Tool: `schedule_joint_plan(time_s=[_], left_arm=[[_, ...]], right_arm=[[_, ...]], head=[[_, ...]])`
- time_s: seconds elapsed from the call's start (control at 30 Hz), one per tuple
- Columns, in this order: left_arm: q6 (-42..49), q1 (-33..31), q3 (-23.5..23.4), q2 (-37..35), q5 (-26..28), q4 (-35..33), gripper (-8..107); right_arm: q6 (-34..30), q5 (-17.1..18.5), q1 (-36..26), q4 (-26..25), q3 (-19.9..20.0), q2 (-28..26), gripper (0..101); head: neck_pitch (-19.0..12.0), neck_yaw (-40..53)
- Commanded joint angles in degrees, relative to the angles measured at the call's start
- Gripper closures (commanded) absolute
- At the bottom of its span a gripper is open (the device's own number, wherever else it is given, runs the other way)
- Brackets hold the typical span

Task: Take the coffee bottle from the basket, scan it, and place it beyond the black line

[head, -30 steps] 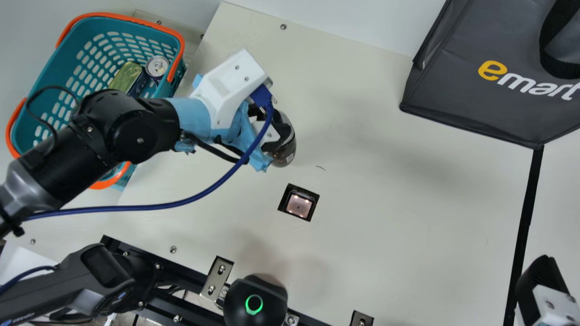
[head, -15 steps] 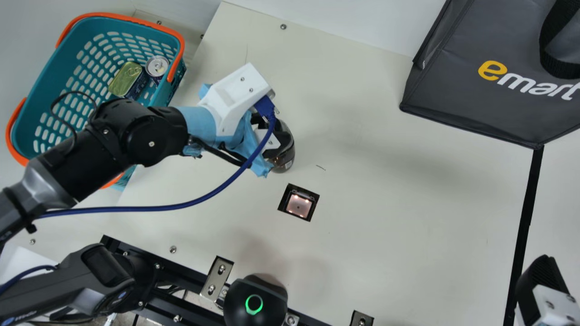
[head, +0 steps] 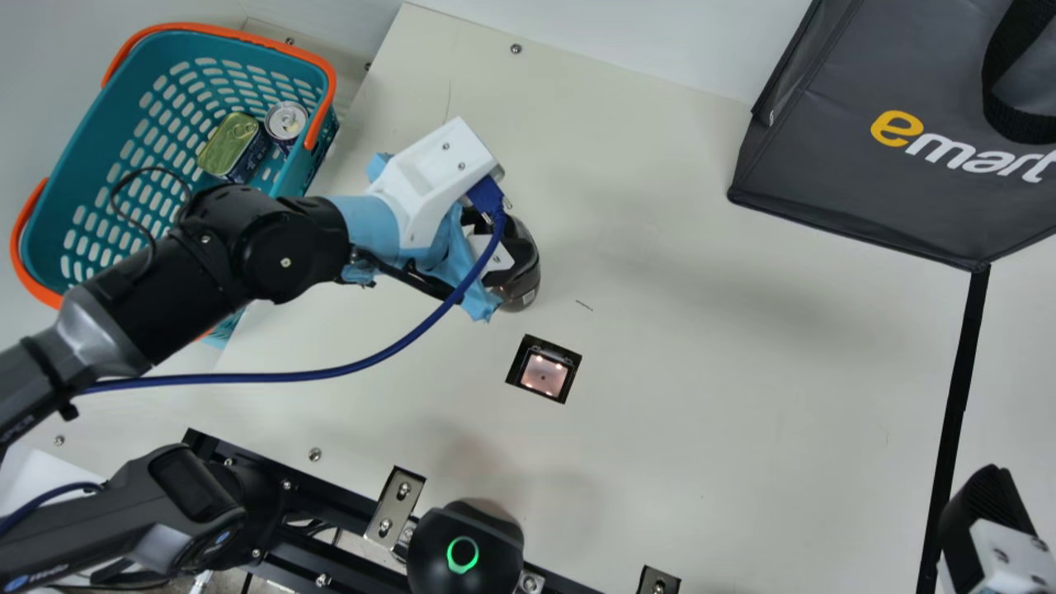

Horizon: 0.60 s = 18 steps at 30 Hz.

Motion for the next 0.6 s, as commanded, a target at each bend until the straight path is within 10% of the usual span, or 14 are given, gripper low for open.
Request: schedule_joint_plan(time_s=[0.0,0.57], left_arm=[[0.0,0.0,0.1,0.1,-0.2,0.0,52],[0.2,-0.1,0.9,0.3,-1.5,-0.2,9]], right_arm=[[0.0,0.0,0.0,0.0,0.0,0.0,10],[0.0,0.0,0.0,0.0,0.0,0.0,10]], head=[[-1.5,0.1],[-1.5,0.1]])
